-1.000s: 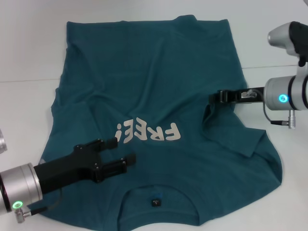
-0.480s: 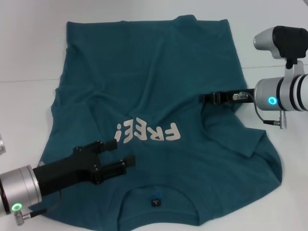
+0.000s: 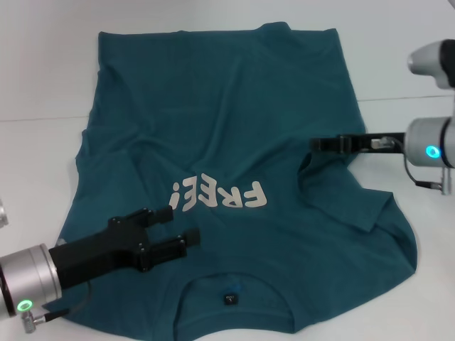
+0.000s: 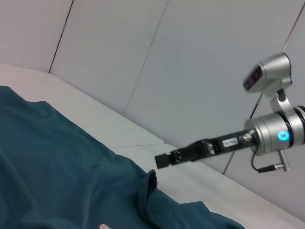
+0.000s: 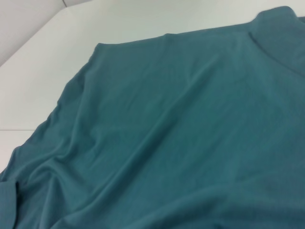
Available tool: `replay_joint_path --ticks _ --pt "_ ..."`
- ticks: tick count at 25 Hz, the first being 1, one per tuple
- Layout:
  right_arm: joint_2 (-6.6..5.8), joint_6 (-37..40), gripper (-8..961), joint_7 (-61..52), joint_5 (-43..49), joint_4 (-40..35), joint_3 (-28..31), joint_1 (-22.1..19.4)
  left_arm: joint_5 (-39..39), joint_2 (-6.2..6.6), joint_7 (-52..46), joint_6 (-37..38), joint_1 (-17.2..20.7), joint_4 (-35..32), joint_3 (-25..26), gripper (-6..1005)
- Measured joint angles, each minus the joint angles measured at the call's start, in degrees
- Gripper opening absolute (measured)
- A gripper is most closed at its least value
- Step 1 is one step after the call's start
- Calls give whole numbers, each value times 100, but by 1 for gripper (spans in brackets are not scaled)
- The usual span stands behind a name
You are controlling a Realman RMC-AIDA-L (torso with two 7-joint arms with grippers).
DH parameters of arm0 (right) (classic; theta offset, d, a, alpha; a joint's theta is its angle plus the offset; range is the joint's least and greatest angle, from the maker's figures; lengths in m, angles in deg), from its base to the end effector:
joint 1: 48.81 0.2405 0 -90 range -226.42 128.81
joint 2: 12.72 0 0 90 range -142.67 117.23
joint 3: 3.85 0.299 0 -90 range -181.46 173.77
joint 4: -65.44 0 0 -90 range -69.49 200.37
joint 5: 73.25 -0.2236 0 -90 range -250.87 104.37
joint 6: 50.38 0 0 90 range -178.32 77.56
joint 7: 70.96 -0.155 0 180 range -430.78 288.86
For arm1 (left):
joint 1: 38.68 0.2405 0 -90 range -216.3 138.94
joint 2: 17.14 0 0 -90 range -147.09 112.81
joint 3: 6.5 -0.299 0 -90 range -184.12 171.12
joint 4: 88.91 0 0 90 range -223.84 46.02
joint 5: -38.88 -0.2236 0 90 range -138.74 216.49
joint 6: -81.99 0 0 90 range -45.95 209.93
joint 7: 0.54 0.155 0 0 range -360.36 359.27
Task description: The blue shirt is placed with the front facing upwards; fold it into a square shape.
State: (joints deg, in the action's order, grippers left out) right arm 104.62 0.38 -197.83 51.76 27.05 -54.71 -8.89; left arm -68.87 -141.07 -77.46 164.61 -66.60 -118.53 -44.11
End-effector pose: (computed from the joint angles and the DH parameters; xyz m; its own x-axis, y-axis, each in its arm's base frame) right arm 0.2978 0.4775 -0.0183 0.4896 -0.6961 -0.5251 -0.8680 -0.3315 -0.3697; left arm -0.3014 0.3459 -0.0793 0.6219 0.4365 0.6501 0.6307 -0.7713 -0.0854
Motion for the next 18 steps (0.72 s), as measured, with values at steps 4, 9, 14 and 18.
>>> replay_joint_path --ticks 4,9,14,18 --pt "-26 673 593 -4 -2 -239 321 -259 0 0 -4 0 -2 5 0 825" --pt "-68 1592 592 -87 4 -386 571 -580 0 0 -6 6 -3 -6 0 825" --pt "-159 2054 592 -407 31 -460 618 -941 0 0 -7 9 -3 -9 0 825" --pt "-213 2401 591 -609 33 -631 786 -1185 -1 0 -7 9 -3 -16 -16 825"
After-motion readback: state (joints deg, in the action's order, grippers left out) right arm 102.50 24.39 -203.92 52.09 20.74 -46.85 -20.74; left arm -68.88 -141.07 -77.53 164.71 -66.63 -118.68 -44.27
